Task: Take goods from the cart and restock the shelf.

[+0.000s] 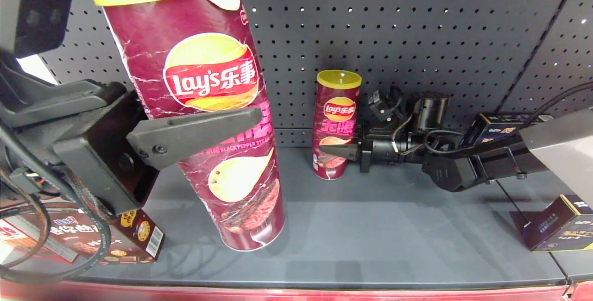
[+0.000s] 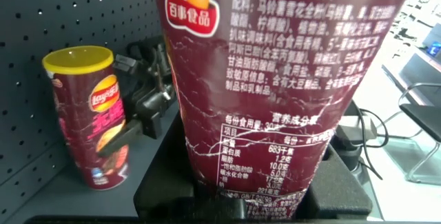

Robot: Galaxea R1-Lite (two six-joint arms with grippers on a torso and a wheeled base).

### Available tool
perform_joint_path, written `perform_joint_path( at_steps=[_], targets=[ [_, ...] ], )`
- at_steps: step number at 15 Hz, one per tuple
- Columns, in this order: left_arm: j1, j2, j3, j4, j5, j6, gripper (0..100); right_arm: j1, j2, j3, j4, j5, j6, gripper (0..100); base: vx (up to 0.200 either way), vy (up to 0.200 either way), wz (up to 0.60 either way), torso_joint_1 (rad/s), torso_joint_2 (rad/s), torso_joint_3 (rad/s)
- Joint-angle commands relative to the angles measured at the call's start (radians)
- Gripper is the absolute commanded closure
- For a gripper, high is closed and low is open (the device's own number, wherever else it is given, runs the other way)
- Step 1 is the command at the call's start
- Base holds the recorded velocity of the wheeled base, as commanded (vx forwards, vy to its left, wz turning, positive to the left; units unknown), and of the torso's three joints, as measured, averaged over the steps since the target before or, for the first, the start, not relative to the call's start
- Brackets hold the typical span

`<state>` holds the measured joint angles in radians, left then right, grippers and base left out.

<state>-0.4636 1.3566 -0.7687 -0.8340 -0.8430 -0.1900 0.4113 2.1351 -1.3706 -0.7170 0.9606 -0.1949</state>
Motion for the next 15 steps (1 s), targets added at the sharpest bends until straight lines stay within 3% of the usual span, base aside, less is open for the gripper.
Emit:
perform_joint_path(
  at_steps=[1,3,7,12,15],
  targets=[
    [0.0,-0.001,-0.001,0.0,-0.001,0.0,100,0.014,-0.104,0.081,-0.013,0.0,-0.001,100,0.0,0.0,0.0,0.0,0.0,0.0],
    [0.0,0.001,0.003,-0.002,-0.001,0.0,100,0.026,-0.159,0.145,-0.033,0.0,-0.001,100,0.0,0.0,0.0,0.0,0.0,0.0],
    [0.002,0.003,0.009,0.0,-0.004,0.0,100,0.096,-0.348,0.403,-0.105,-0.046,-0.008,100,0.0,0.0,0.0,0.0,0.0,0.0],
    [0.022,-0.002,0.02,0.0,-0.004,0.0,100,0.184,-0.369,0.65,-0.337,-0.114,-0.006,100,0.0,0.0,0.0,0.0,0.0,0.0],
    [0.023,-0.002,0.02,0.0,-0.002,0.0,100,0.213,-0.369,0.731,-0.389,-0.12,-0.006,100,0.0,0.0,0.0,0.0,0.0,0.0]
  ],
)
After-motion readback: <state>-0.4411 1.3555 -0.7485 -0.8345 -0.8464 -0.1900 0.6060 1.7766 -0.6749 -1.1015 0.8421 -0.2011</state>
